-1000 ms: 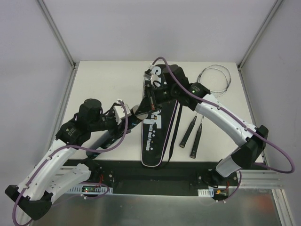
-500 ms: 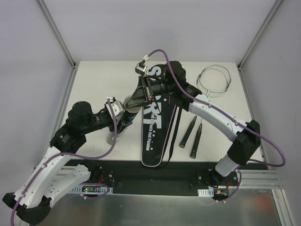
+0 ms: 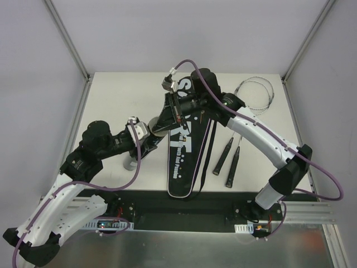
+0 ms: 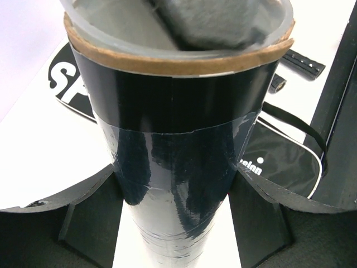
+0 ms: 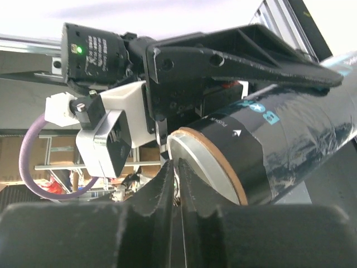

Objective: Pack up the badminton gear

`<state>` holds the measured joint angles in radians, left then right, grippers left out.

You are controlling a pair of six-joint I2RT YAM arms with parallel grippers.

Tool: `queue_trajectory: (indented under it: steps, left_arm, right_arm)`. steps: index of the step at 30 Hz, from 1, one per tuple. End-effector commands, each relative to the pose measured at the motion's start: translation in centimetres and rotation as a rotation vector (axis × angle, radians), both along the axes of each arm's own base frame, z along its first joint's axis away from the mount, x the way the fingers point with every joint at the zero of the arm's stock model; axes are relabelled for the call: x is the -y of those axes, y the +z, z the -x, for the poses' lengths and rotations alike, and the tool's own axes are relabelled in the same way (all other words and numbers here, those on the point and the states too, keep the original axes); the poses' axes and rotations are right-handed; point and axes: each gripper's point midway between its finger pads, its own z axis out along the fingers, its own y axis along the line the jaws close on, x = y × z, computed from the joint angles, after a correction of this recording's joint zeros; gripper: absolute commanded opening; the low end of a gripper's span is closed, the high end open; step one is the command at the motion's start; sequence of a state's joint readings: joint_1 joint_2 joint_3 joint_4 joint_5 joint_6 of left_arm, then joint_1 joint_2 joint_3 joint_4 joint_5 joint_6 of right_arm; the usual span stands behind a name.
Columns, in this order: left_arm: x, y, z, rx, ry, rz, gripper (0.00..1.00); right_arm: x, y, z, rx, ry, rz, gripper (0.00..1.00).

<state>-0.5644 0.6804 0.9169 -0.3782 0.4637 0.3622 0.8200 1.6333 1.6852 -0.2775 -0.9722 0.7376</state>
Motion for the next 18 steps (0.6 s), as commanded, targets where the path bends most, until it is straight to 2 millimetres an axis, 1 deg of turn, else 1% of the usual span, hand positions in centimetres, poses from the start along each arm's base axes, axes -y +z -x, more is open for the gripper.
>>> queue_trajectory:
  steps: [1,4,5,6,7,9,10,11,13,14,16,18]
  left_arm:
    - [1.7,9.7,1.1,0.337,-0.125,0.194,0.0]
    - [1.8,9.5,1.5,0.334,-0.146,0.192,0.0]
    - [1.8,9.6,1.6,0.337,-0.152,0.195,0.0]
    - [1.9,9.6,1.8,0.338,-0.161,0.195,0.0]
    - [1.9,9.5,1.9,0.337,-0.166,0.195,0.0]
    - [2.1,9.5,2.4,0.342,-0.194,0.197,0.0]
    - [2.1,9.5,2.5,0.34,-0.201,0.199,0.0]
    - [2.2,9.5,2.8,0.34,-0.218,0.2,0.0]
    - [2.2,9.4,3.0,0.339,-0.226,0.202,0.0]
    - [2.2,9.5,3.1,0.343,-0.23,0.205,0.0]
    - [2.2,9.3,3.2,0.342,-0.235,0.203,0.0]
    - [2.2,9.3,3.3,0.349,-0.239,0.201,0.0]
  right_arm:
    - [1.4,-11.1,1.4,-0.146,0.026,0.399,0.15]
    - [1.0,-10.8,1.7,-0.17,0.068,0.379,0.16]
    - [0.9,-10.3,2.2,-0.188,0.106,0.353,0.16]
    - [0.7,-9.8,2.3,-0.199,0.126,0.333,0.16]
    - [0.4,-10.0,2.4,-0.215,0.143,0.332,0.16]
    - [0.1,-9.3,2.5,-0.227,0.182,0.301,0.16]
    - [0.0,-9.3,2.6,-0.238,0.198,0.296,0.16]
    - [-0.3,-10.0,2.5,-0.267,0.215,0.303,0.16]
    - [-0.7,-10.5,2.6,-0.274,0.228,0.31,0.16]
    - [-1.1,-11.1,3.0,-0.296,0.253,0.318,0.15]
    - [-1.4,-11.8,3.2,-0.311,0.268,0.328,0.15]
    - [-2.0,-12.9,3.6,-0.327,0.292,0.337,0.15]
